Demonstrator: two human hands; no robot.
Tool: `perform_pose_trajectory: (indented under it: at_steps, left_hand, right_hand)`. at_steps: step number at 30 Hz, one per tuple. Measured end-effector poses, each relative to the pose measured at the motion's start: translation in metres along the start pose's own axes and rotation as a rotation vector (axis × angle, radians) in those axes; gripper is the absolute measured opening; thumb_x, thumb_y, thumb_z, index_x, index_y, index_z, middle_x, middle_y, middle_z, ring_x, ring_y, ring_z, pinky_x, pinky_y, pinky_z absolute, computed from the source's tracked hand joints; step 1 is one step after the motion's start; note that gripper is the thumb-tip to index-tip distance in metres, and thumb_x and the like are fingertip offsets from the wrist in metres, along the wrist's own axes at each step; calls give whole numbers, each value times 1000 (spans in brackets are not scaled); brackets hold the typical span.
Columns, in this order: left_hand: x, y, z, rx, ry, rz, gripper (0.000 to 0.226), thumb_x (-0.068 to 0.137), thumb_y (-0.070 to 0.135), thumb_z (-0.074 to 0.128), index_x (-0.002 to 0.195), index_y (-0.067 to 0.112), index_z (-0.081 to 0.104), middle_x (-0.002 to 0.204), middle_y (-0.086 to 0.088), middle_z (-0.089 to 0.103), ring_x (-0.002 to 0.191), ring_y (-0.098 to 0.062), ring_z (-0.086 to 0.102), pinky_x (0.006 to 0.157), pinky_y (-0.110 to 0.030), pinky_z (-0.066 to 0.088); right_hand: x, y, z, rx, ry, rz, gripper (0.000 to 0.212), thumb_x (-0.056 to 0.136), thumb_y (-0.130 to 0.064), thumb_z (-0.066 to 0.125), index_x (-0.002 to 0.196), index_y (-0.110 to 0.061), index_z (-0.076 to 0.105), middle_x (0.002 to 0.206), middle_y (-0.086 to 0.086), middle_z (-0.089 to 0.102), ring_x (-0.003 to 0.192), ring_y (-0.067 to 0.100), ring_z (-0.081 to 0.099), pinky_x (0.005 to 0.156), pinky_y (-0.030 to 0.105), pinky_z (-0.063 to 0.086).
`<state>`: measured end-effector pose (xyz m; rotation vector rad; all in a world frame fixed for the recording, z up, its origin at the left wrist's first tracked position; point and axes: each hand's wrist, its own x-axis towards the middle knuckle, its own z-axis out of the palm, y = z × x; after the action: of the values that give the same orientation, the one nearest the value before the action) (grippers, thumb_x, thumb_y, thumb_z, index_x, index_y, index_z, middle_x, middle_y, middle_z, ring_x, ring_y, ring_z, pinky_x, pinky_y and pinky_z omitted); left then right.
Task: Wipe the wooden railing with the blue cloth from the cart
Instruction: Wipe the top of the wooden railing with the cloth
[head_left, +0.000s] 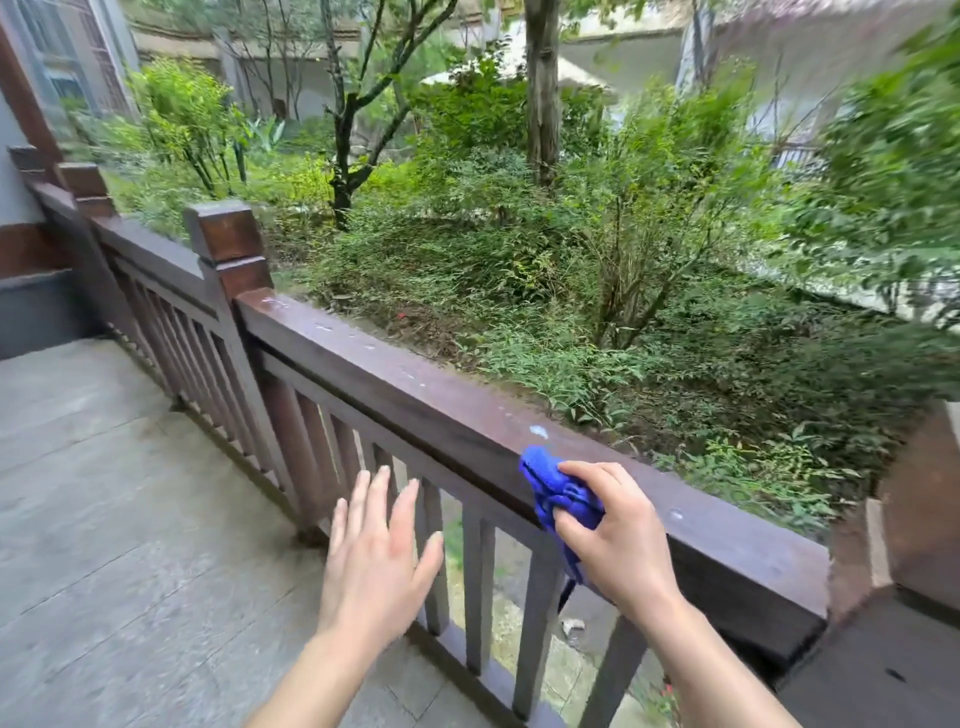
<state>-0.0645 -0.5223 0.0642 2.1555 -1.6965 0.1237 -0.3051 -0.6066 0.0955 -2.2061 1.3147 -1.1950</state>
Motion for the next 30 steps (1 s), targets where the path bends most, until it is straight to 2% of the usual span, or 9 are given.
perform_pose_trajectory:
  at_steps: [6,9,15,18,21,24,27,30]
  left_hand:
    - [68,21,25,10,-20,105,64,92,49,48,147,17,43,159,-17,31,150,-34,21,121,-53,22]
    - [104,24,35,28,-26,139,65,92,52,40,147,16,42,159,-17,31,150,-33,19,122,-51,19]
    - [182,22,53,43,-88,222,64,98,53,38,152,20,31,163,-15,21,152,-29,9,125,-44,7]
    - [214,20,65,9,-103,301,61,99,52,37,152,20,34,162,-13,24,152,-26,13,125,-41,7]
    - [239,13,78,-19,-167,335,68,95,56,23,150,18,38,161,-10,29,151,-22,17,125,-39,8]
    - [249,6,90,-47,-133,380,75,88,56,17,141,16,53,151,-11,47,145,-24,35,123,-43,18]
    - [250,1,100,-131,-43,414,67,87,47,27,126,11,67,136,-16,61,133,-31,52,116,-49,33]
    - [250,-3,104,-138,-40,435,64,87,44,30,126,10,67,136,-16,61,132,-32,53,114,-48,35]
  right_hand:
    - [10,42,-41,-90,133,106,47,68,-12,72,112,-29,63,102,-10,60,96,13,59,82,30,48]
    - [13,58,-57,-154,191,170,50,67,-8,73,113,-26,64,101,-9,60,93,13,58,82,29,45]
    - [9,78,-66,-319,236,282,50,66,-7,80,112,-19,65,100,0,59,92,24,58,84,39,48]
    - [0,87,-63,-431,213,396,53,66,-20,85,115,-19,65,105,4,55,93,31,56,87,45,49]
    - [-5,89,-52,-645,141,441,66,67,-42,82,127,-28,58,126,3,55,99,32,54,87,44,49]
    - [4,94,-46,-649,141,399,51,77,-40,77,124,-29,62,138,-1,54,115,28,55,94,45,48]
    - [10,103,-46,-549,258,456,31,83,-25,73,113,-19,69,128,1,61,113,24,59,95,38,48]
    - [11,106,-47,-606,415,610,27,82,-19,72,108,-11,70,122,6,64,109,27,61,90,36,48]
